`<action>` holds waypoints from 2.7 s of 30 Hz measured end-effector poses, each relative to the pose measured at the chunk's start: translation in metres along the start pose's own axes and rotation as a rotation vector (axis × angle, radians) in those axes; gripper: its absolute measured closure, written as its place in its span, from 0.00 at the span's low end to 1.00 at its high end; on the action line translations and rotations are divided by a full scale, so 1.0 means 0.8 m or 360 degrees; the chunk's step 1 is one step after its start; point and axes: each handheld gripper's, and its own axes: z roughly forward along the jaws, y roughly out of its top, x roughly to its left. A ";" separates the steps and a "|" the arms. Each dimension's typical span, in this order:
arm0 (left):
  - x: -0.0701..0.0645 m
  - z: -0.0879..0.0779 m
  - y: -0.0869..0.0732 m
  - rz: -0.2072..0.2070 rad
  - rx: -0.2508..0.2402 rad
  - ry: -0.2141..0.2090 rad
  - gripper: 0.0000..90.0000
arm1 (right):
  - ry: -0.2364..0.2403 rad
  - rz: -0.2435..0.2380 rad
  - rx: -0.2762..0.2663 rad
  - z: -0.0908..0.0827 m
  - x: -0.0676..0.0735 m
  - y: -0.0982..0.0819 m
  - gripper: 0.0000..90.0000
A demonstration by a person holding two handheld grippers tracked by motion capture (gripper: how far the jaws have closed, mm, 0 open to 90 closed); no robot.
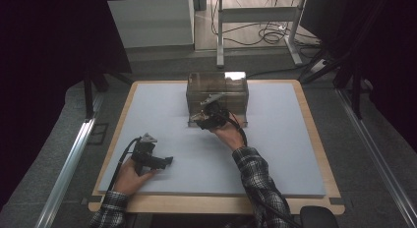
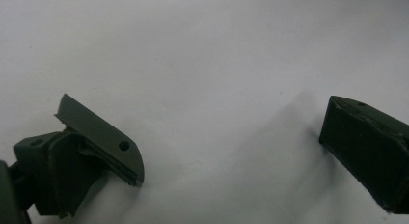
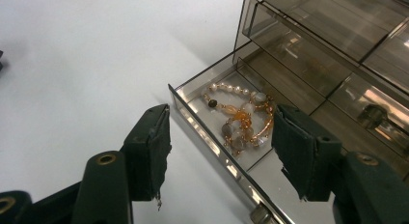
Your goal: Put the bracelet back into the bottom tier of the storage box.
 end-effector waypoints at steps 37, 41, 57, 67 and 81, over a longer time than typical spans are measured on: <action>0.000 0.000 0.000 -0.0002 -0.0002 -0.0001 0.00 | -0.0002 -0.0025 0.0044 -0.044 -0.003 -0.021 0.32; 0.000 0.000 0.000 -0.0001 -0.0002 -0.0001 0.00 | -0.0001 -0.0016 0.0041 -0.051 -0.004 -0.024 0.30; 0.000 0.000 0.000 -0.0001 0.0001 0.0000 0.00 | -0.0007 -0.0001 0.0087 -0.070 -0.009 -0.046 0.23; 0.000 0.000 0.000 -0.0001 0.0001 -0.0001 0.00 | -0.0009 0.0000 0.0096 -0.082 -0.009 -0.054 0.18; 0.000 0.000 0.000 0.0000 0.0001 0.0000 0.00 | -0.0039 0.0012 0.0138 -0.100 -0.016 -0.076 0.13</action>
